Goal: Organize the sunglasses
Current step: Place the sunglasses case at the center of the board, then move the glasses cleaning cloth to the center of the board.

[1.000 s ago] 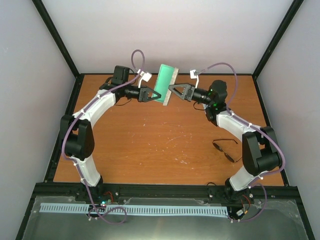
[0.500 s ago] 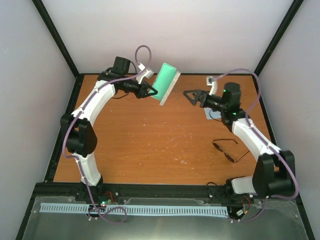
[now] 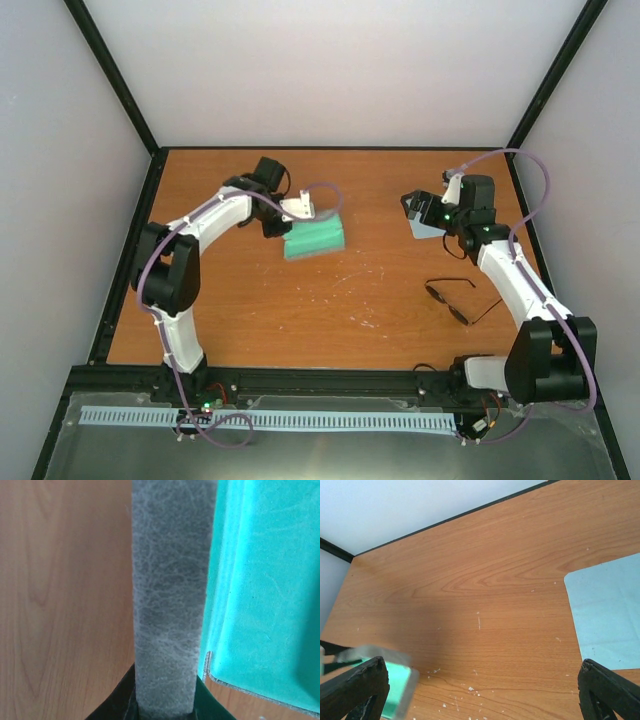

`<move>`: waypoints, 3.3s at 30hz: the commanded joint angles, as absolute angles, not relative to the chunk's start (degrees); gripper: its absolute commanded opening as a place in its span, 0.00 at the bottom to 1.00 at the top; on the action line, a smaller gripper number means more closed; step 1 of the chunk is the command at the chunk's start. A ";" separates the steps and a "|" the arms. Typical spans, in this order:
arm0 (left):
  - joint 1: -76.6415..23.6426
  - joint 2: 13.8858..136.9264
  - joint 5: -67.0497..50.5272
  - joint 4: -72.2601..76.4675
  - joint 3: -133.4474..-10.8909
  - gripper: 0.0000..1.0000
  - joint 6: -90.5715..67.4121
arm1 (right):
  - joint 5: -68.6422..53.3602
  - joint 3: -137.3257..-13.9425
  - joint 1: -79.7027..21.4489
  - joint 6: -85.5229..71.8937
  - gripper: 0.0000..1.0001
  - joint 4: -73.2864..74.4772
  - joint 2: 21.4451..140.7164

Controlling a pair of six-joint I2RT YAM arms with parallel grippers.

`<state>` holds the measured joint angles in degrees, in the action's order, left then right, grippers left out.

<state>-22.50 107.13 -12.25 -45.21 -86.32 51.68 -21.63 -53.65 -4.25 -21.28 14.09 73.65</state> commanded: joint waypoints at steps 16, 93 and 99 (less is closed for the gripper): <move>-25.74 112.17 7.26 -16.55 -81.79 0.00 70.91 | -22.21 -52.78 -4.22 -22.43 1.00 8.92 77.81; -25.66 95.40 5.19 -15.55 -78.60 0.99 31.94 | -4.99 -67.81 -15.10 -22.49 0.03 35.45 110.11; -25.66 94.94 4.54 -14.94 -77.67 1.00 31.53 | -8.88 -65.23 -19.31 -24.32 0.03 36.37 106.97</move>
<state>-25.52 97.21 5.74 -16.40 -78.11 32.82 -5.06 -67.99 -16.88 -22.22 32.42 108.49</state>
